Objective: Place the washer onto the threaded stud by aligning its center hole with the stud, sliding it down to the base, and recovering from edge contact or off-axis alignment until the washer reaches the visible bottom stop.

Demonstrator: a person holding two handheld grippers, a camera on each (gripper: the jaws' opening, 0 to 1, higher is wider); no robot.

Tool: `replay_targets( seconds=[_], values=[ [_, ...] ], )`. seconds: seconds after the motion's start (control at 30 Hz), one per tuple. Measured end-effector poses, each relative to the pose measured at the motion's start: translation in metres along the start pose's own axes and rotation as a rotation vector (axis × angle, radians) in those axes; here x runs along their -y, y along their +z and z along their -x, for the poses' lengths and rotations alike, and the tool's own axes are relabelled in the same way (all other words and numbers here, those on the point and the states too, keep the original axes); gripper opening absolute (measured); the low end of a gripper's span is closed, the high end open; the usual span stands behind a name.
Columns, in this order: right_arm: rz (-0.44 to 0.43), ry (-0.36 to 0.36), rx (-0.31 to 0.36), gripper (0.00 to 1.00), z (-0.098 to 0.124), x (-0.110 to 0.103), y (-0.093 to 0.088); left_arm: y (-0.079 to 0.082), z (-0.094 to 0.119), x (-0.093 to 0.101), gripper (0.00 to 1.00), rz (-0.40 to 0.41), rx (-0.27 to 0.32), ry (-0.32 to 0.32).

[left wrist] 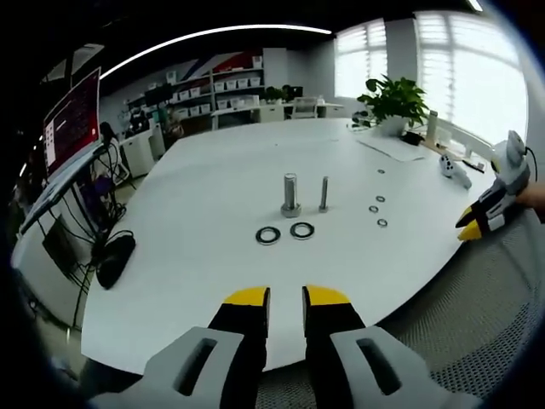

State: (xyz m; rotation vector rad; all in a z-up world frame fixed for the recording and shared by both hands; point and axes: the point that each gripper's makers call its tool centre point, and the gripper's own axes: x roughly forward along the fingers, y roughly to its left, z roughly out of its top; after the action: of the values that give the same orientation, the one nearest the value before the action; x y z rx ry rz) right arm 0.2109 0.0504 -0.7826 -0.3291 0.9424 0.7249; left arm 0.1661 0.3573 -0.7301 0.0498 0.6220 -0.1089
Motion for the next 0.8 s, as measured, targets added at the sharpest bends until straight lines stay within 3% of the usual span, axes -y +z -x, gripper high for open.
replay_targets(
  seconds=[0.8],
  values=[
    [-0.027, 0.015, -0.030, 0.23, -0.0020, -0.0021, -0.0053, -0.0023, -0.0005, -0.0004, 0.13, -0.022, -0.013, 0.003]
  ],
)
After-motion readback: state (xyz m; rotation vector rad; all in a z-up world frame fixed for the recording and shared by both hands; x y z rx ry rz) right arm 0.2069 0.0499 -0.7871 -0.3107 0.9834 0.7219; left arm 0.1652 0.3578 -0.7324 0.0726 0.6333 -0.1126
